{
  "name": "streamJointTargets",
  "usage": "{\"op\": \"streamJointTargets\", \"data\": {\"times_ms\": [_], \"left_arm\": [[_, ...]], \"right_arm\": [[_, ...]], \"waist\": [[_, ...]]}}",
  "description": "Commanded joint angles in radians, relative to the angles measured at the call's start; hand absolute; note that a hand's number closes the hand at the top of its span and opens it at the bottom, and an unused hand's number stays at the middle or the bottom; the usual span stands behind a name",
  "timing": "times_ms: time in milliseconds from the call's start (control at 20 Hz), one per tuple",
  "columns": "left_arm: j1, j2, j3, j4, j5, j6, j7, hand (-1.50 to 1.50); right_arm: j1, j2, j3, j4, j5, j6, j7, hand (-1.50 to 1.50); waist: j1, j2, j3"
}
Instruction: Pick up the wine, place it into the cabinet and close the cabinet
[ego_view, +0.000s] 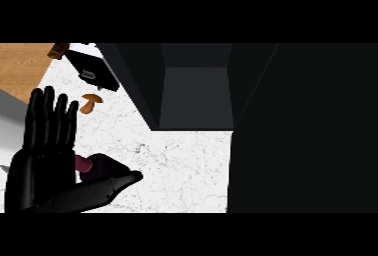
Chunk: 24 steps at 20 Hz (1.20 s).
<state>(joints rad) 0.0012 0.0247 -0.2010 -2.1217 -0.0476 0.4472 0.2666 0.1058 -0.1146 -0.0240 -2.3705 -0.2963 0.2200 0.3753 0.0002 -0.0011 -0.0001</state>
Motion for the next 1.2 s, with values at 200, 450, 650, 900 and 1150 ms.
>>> {"op": "streamJointTargets", "data": {"times_ms": [200, 450, 650, 900, 1150], "left_arm": [[0.168, 0.013, 0.005, -0.082, -0.019, -0.010, -0.043, -1.50], [0.159, 0.004, 0.043, -0.022, 0.006, -0.034, -0.085, -1.50], [0.289, 0.019, 0.095, 0.039, 0.111, -0.124, -0.241, -1.50], [0.306, -0.023, 0.103, 0.130, 0.115, -0.123, -0.315, -1.50], [0.261, 0.043, 0.229, 0.189, 0.196, -0.207, -0.301, -1.50]], "right_arm": [[0.018, -0.019, -0.073, 0.017, -0.052, 0.048, -0.030, -1.50], [0.039, 0.045, 0.033, -0.088, 0.035, -0.006, 0.030, -1.50], [0.043, 0.014, -0.016, -0.068, -0.010, 0.029, 0.025, -1.50], [0.038, 0.019, -0.021, -0.039, -0.015, 0.048, 0.000, -1.50], [0.040, 0.054, 0.004, -0.016, 0.031, 0.045, -0.033, -1.50]], "waist": [[0.001, 0.000, 0.000], [0.000, -0.001, 0.000], [0.000, -0.001, 0.000], [0.000, 0.000, 0.000], [0.000, 0.000, 0.000]]}}
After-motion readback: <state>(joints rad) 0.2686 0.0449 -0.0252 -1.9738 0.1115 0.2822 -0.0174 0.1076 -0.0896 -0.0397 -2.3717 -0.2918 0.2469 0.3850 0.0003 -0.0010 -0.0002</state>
